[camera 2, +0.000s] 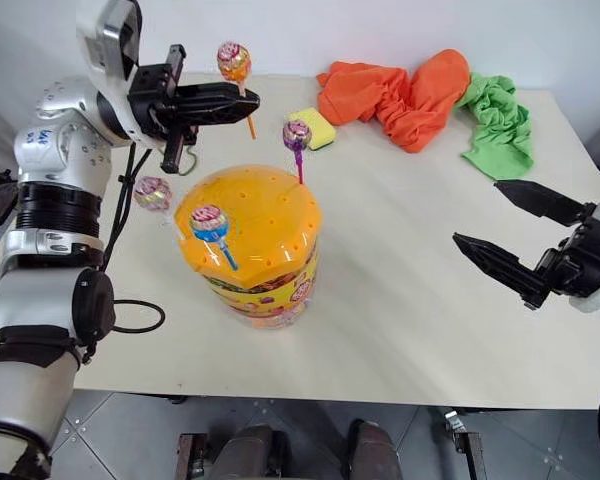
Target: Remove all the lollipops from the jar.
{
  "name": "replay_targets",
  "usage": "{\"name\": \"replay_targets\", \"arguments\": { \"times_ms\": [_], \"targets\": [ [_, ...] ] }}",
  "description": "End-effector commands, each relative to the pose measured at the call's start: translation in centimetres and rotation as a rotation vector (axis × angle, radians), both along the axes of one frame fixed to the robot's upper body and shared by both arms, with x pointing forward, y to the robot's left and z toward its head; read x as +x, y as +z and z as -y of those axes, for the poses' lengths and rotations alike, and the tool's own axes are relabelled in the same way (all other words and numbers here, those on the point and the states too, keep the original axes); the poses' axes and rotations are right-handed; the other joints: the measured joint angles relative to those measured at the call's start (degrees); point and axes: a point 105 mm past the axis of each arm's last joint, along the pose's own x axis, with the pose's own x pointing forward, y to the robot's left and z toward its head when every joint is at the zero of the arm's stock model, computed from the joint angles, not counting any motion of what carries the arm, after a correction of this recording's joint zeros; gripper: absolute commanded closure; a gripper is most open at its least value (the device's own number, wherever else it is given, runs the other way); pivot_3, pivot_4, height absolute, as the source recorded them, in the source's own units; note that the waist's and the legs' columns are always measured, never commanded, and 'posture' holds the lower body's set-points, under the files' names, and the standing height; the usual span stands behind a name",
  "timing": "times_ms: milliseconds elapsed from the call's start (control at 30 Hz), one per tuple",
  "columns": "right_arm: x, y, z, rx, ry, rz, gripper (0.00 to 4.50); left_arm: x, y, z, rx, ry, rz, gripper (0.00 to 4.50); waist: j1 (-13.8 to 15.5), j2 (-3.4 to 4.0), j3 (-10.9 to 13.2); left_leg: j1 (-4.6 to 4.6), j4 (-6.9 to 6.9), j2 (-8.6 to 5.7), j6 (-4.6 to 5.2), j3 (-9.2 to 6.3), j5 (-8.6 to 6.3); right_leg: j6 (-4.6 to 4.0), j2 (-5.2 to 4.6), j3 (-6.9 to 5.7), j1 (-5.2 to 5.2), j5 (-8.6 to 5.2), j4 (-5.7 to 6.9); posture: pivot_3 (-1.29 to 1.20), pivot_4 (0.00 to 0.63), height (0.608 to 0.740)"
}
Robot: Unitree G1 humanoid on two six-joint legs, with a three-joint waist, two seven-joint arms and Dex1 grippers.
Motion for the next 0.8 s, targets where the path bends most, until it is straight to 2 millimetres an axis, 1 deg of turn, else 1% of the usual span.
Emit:
{"name": "replay_targets", "arguments": {
  "times_ms": [33, 67, 100, 133, 167, 200, 233, 267, 300, 333, 400, 467, 533, 700, 800],
  "targets": [
    [0.2, 0.5, -0.1, -0.017, 0.014, 0.032, 0.00, -0.2, 2.7, -1.2, -0.015, 0.142, 0.054, 4.48, -0.01, 0.00, 0.00, 0.00, 0.00, 0.00, 0.00, 0.00, 0.00, 0.00, 0.00, 0.01, 0.00, 0.00, 0.01, 0.00, 0.150, 0.740],
    [0.4, 0.5, -0.2, -0.018, 0.021, 0.033, 0.00, 0.7, 2.7, -1.8, -0.001, 0.240, 0.009, 4.48, -0.02, 0.00, 0.00, 0.00, 0.00, 0.00, 0.00, 0.00, 0.00, 0.00, 0.00, 0.01, -0.01, 0.00, 0.02, 0.00, 0.150, 0.740],
    [0.6, 0.5, -0.3, -0.018, 0.028, 0.032, 0.00, 1.7, 2.1, -2.8, 0.038, 0.365, -0.072, 4.48, -0.02, 0.00, 0.00, 0.01, 0.00, 0.00, 0.00, -0.01, 0.00, 0.00, 0.00, 0.00, -0.01, 0.00, 0.03, 0.00, 0.150, 0.740],
    [0.8, 0.5, -0.3, -0.019, 0.033, 0.032, 0.00, 2.4, 1.6, -3.7, 0.065, 0.457, -0.127, 4.48, -0.04, 0.00, 0.00, 0.01, 0.00, 0.00, 0.00, -0.01, 0.00, 0.00, 0.00, 0.01, -0.02, 0.00, 0.03, 0.00, 0.150, 0.740],
    [0.9, 0.4, -0.3, -0.019, 0.036, 0.032, 0.00, 2.7, 1.4, -4.2, 0.081, 0.512, -0.162, 4.48, -0.04, 0.01, 0.00, 0.01, 0.00, 0.00, 0.00, -0.01, 0.00, 0.00, 0.00, 0.01, -0.02, 0.00, 0.03, 0.00, 0.150, 0.740],
    [1.0, 0.4, -0.4, -0.019, 0.043, 0.031, 0.00, 3.2, 0.7, -5.2, 0.111, 0.607, -0.225, 4.48, 0.01, 0.00, 0.00, 0.02, 0.00, -0.01, 0.00, 0.00, 0.00, 0.00, 0.00, 0.03, -0.02, 0.00, 0.06, 0.00, 0.150, 0.740],
    [1.2, 0.3, -0.6, -0.020, 0.055, 0.027, 0.00, 3.6, -0.4, -7.1, 0.146, 0.726, -0.278, 4.48, -0.04, 0.00, 0.00, 0.02, -0.01, 0.00, 0.00, 0.00, 0.00, 0.00, 0.00, 0.02, -0.02, 0.00, 0.07, 0.00, 0.150, 0.740],
    [1.5, 0.2, -0.7, -0.019, 0.071, 0.021, 0.00, 3.9, -2.7, -10.3, 0.224, 0.905, -0.372, 4.48, -0.04, 0.00, 0.00, 0.02, 0.00, 0.00, 0.00, -0.02, 0.00, 0.00, 0.00, 0.03, -0.03, 0.00, 0.09, 0.00, 0.150, 0.740],
    [1.7, 0.1, -0.9, -0.018, 0.082, 0.017, 0.00, 3.7, -4.2, -12.6, 0.279, 1.030, -0.434, 4.48, -0.20, 0.02, -0.01, 0.02, 0.00, -0.01, 0.00, 0.00, 0.00, 0.00, 0.00, 0.06, -0.04, 0.00, 0.10, 0.00, 0.150, 0.740],
    [1.8, 0.0, -1.0, -0.020, 0.092, 0.013, 0.00, 3.3, -5.7, -14.2, 0.332, 1.110, -0.471, 4.48, -0.59, 0.03, -0.01, 0.05, -0.05, -0.01, 0.00, 0.02, 0.00, 0.00, 0.00, 0.10, -0.06, 0.00, 0.10, 0.00, 0.150, 0.740],
    [2.1, -0.1, -1.1, -0.024, 0.102, 0.009, 0.00, 2.8, -7.4, -15.8, 0.394, 1.193, -0.522, 4.48, -0.88, 0.01, 0.00, 0.30, -0.20, 0.00, 0.00, 0.03, 0.00, -0.08, 0.00, 0.16, -0.06, -0.04, 0.30, 0.00, 0.150, 0.740],
    [2.4, -0.2, -1.4, -0.024, 0.120, 0.003, 0.00, 1.6, -10.9, -19.0, 0.522, 1.349, -0.650, 4.48, -0.70, -0.08, 0.05, 0.27, -0.12, 0.04, -0.01, 0.07, 0.00, -0.09, 0.00, 0.12, -0.10, -0.05, 0.43, 0.00, 0.150, 0.740],
    [2.7, -0.4, -1.7, -0.025, 0.139, -0.003, 0.00, 0.4, -13.2, -21.2, 0.607, 1.450, -0.747, 4.48, -0.21, -0.14, 0.08, 0.24, -0.08, 0.02, -0.01, 0.11, 0.00, -0.10, -0.01, 0.18, -0.10, -0.06, 0.43, 0.00, 0.150, 0.740],
    [3.1, -0.6, -2.2, -0.035, 0.173, -0.016, 0.00, -1.4, -15.7, -23.3, 0.688, 1.546, -0.886, 4.48, 0.73, -0.22, 0.12, 0.18, 0.01, 0.00, -0.01, 0.06, 0.00, -0.10, -0.04, 0.18, -0.09, -0.06, 0.44, 0.00, 0.150, 0.740],
    [3.3, -0.5, -2.3, -0.036, 0.179, -0.012, 0.00, -2.4, -16.8, -24.9, 0.760, 1.621, -0.916, 4.48, 0.50, -0.22, 0.12, 0.18, 0.02, -0.01, -0.01, 0.09, 0.00, -0.10, -0.05, 0.18, -0.09, -0.06, 0.44, 0.00, 0.150, 0.740]
  ]
}}
